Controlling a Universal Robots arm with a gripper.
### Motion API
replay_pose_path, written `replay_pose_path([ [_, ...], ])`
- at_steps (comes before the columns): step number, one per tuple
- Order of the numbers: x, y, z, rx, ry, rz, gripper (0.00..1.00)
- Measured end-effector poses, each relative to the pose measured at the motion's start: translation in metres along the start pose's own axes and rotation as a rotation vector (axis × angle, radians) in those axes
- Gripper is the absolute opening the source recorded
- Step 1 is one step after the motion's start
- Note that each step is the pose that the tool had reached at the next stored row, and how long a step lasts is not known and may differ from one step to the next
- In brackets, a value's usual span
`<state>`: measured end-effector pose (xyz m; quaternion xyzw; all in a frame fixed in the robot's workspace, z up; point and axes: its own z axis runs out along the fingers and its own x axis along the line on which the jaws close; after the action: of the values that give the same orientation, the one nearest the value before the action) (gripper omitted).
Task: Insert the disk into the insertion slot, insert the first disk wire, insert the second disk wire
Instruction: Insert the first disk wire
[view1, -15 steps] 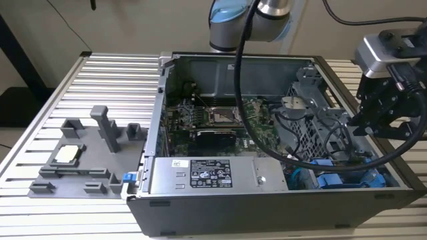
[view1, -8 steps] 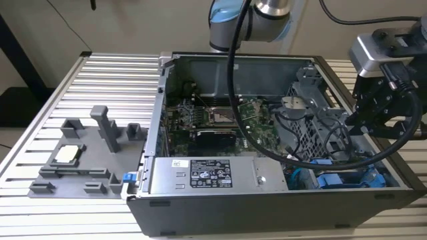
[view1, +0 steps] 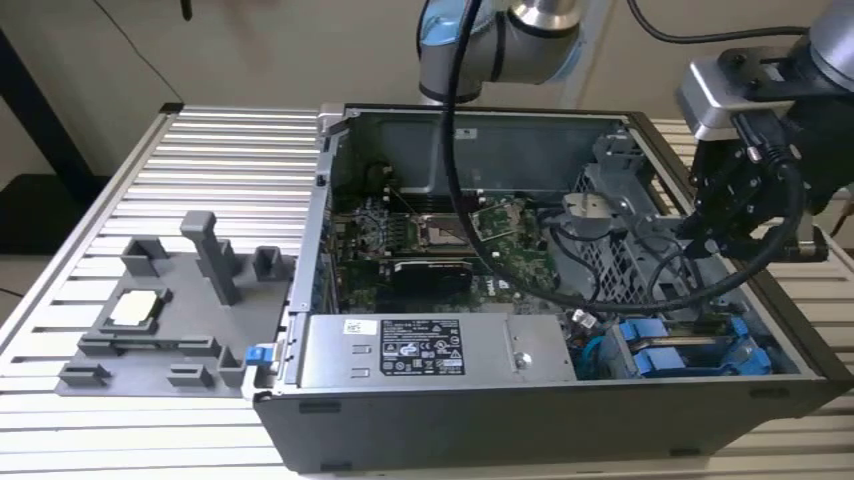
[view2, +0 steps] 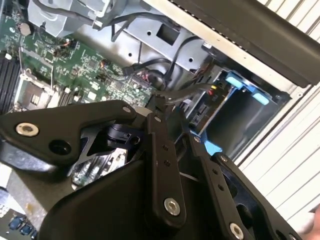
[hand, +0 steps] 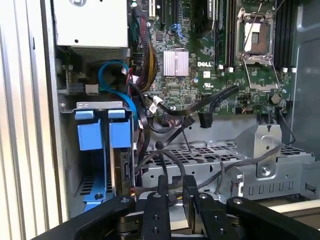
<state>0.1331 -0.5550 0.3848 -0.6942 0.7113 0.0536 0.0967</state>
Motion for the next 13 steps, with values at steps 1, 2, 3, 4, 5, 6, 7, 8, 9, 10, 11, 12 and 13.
replay_pose_path([
  [1, -0.0035, 0.0026, 0.0011, 0.0, 0.0001, 0.0, 0.27],
  [2, -0.0065, 0.0055, 0.0021, 0.0, 0.0, 0.0, 0.27],
  [3, -0.009, 0.0089, 0.003, 0.0, 0.0002, 0.0, 0.27],
  [4, -0.0115, 0.0128, 0.004, 0.0, 0.0001, 0.0, 0.27],
  [5, -0.0134, 0.0167, 0.0046, 0.0, 0.0003, 0.0, 0.27],
  [6, -0.0143, 0.0189, 0.005, -0.0002, 0.0002, -0.002, 0.27],
  [7, -0.0148, 0.0202, 0.0054, -0.0012, -0.0002, -0.006, 0.27],
  [8, -0.0153, 0.0216, 0.0058, -0.0021, -0.0004, -0.01, 0.27],
  [9, -0.0158, 0.023, 0.0061, -0.0029, -0.0006, -0.014, 0.27],
  [10, -0.0167, 0.0246, 0.0066, -0.0036, -0.0008, -0.017, 0.27],
  [11, -0.0187, 0.0264, 0.0072, -0.0038, -0.0009, -0.018, 0.27],
  [12, -0.0202, 0.0282, 0.0074, -0.0038, -0.0007, -0.018, 0.27],
  [13, -0.0207, 0.0295, 0.0075, -0.004, -0.001, -0.019, 0.27],
])
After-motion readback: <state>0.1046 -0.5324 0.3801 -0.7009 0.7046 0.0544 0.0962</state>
